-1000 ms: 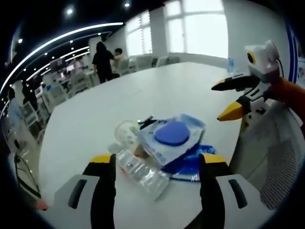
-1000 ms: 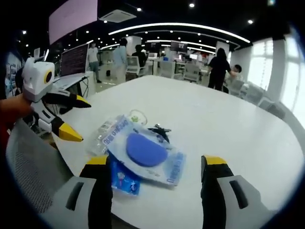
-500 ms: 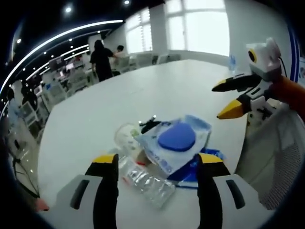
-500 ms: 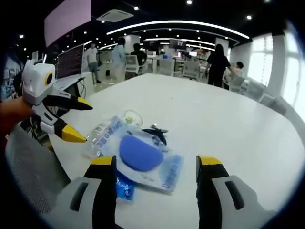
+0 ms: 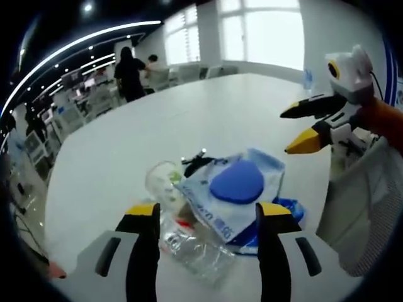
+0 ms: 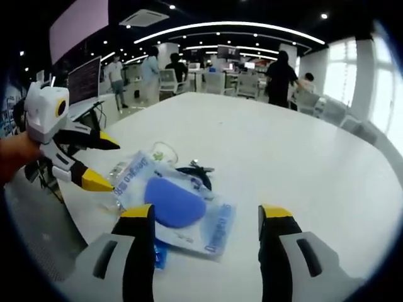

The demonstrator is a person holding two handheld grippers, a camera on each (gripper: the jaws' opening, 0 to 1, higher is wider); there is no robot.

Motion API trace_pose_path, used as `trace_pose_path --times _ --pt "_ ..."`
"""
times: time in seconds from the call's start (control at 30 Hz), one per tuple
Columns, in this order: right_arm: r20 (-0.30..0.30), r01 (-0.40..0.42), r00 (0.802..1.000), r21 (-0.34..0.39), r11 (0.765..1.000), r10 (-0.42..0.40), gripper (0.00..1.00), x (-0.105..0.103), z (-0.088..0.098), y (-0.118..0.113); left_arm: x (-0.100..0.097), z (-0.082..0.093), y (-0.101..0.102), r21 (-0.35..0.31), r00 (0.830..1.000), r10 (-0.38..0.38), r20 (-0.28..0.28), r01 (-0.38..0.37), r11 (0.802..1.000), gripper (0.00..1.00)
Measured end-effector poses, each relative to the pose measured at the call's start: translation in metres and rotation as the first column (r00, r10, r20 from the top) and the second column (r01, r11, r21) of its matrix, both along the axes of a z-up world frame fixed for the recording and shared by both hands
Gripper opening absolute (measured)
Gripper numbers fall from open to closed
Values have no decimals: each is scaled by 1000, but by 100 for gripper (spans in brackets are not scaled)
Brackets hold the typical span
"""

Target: Arrange the tabletop items into an orderly group along one side of the table until the central work area is clear of visible clutter.

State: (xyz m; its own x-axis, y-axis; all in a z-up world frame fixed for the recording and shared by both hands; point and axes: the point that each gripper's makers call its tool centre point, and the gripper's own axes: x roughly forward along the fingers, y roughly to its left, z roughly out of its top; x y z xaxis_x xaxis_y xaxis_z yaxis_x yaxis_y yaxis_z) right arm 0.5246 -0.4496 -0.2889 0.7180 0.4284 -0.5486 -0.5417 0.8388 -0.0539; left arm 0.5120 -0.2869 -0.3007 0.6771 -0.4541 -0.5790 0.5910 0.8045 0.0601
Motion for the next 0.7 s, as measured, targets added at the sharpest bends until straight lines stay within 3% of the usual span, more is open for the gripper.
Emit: trace_pose_path --times 0.7 --pt "-68 8 998 -9 1000 -8 53 7 -19 -6 5 -19 1 11 999 2 -44 -1 1000 55"
